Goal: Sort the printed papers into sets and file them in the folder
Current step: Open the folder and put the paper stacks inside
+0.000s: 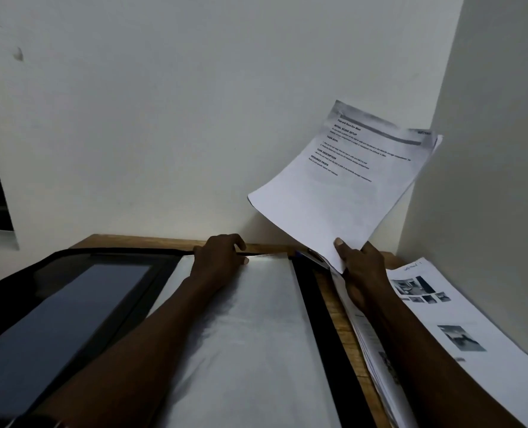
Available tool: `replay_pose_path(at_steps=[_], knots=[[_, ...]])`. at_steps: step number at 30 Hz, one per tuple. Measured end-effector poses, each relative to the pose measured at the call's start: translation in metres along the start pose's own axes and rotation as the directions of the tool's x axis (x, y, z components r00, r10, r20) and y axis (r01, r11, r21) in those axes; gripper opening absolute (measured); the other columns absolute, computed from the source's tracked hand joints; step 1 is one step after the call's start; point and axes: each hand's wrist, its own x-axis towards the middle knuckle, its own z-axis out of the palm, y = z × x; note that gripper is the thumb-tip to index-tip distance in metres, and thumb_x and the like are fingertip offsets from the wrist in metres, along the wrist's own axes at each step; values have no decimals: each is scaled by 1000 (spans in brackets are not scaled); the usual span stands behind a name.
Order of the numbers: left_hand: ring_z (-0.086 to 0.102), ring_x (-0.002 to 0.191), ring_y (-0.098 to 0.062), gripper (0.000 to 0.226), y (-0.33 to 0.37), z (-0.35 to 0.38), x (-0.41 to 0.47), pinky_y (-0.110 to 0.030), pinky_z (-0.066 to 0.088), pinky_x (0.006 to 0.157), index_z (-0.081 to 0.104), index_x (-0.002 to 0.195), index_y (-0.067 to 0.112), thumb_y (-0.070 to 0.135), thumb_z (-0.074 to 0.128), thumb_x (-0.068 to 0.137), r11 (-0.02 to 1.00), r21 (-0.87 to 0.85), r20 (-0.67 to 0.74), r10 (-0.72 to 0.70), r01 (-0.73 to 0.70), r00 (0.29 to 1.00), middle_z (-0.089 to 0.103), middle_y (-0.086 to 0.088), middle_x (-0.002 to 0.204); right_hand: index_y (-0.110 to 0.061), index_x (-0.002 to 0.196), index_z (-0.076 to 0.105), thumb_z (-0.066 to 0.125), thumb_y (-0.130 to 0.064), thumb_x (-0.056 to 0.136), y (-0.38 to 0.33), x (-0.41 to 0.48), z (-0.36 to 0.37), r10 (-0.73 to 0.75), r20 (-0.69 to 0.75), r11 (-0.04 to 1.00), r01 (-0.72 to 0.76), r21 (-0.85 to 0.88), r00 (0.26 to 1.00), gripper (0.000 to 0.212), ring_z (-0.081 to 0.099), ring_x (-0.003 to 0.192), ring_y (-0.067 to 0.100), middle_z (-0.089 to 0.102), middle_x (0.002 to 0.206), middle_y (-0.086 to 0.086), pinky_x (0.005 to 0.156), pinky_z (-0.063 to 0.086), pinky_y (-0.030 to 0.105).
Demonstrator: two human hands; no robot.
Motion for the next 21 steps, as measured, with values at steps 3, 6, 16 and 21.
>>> replay_pose_path(at_steps=[3,6,16,21], knots=[[53,107,-21,21,1,-4,2,-40,30,87,67,100,26,24,74,80,999,24,46,-31,30,998,59,4,91,-3,125,58,63,-6,91,2,1,1,-10,17,1000,10,-5,1000,34,64,96,20,67,112,6,92,51,35],[55,105,-21,9,3,-3,0,-41,30,87,66,86,25,16,67,83,997,67,13,-24,23,1000,62,5,91,-8,123,59,63,-7,91,3,0,1,-18,38,1000,19,-16,999,32,65,96,19,68,106,1,97,50,39],[59,99,-26,31,2,-3,-7,-37,26,85,65,107,29,8,53,89,963,240,-157,161,-120,974,71,0,96,-12,118,58,61,-7,93,-4,-7,7,-40,76,998,36,56,996,26,64,87,12,66,101,-3,85,54,33],[55,89,-24,23,-1,-4,-10,-33,27,76,59,84,19,-2,61,74,963,175,-225,243,-206,944,59,1,97,-10,124,57,60,-8,94,-7,-10,4,-64,71,996,59,68,995,31,63,90,14,66,107,0,88,53,34]])
